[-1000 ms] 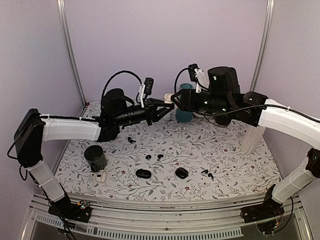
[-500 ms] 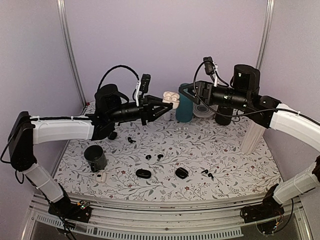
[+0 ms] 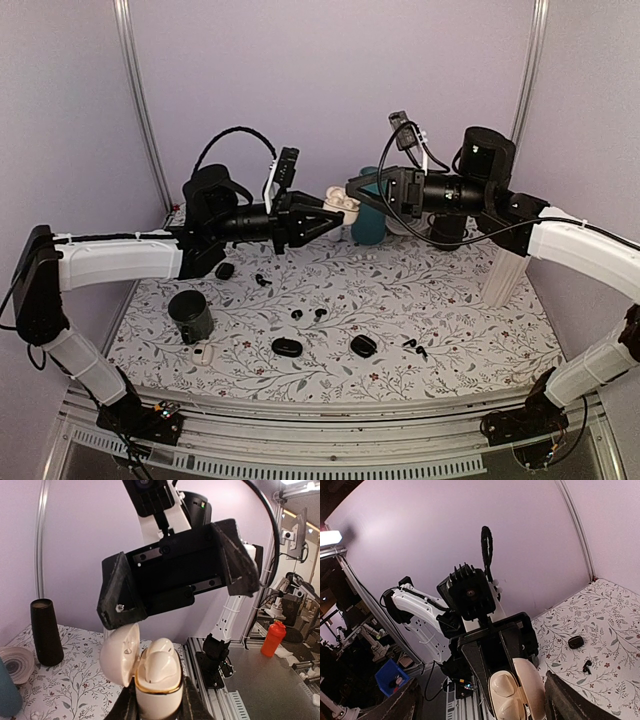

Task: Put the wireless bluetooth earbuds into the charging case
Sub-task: Close the charging case with the earbuds.

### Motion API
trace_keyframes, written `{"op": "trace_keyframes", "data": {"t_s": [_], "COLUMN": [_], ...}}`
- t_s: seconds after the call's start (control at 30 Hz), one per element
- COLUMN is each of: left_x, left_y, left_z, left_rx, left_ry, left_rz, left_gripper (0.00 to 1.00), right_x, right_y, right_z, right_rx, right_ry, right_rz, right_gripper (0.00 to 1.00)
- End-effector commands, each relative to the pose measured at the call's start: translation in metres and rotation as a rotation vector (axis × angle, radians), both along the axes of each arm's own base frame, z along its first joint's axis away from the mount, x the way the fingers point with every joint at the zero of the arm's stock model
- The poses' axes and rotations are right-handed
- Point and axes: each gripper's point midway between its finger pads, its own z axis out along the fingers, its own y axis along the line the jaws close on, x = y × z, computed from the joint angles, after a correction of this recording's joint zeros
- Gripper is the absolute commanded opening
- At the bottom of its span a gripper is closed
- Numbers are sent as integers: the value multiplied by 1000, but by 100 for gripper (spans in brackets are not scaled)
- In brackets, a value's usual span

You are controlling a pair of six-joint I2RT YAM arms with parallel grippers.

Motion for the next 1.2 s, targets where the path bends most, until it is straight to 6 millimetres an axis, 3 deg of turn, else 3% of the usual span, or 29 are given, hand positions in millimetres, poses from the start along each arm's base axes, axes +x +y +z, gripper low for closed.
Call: {"op": "trace_keyframes", "data": {"t_s": [0.0, 0.17, 0.7, 0.87, 1.03, 1.17], "left_x": [-9, -7, 21, 21, 20, 18], "left_y": [5, 4, 1, 1, 1, 2], "left_z": [24, 24, 10, 10, 11, 14], "left_rx": [-47, -53, -30, -29, -30, -40], "left_ry": [-44, -35, 49, 51, 51, 58], "left_rz": [-25, -19, 70, 68, 58, 45], "left_gripper": [0, 0, 0, 0, 0, 0], "right_x": [-5, -7, -21, -10, 3, 10], "right_y": [4, 9, 5, 3, -2, -6], "right_z": [-3, -11, -2, -3, -17, -24], "right_rx": [13, 9, 29, 17, -17, -41], "right_ry": [8, 33, -3, -2, 8, 5], "right_rz": [61, 101, 162, 79, -17, -73], "right_gripper": [84, 84, 84, 84, 84, 78]}}
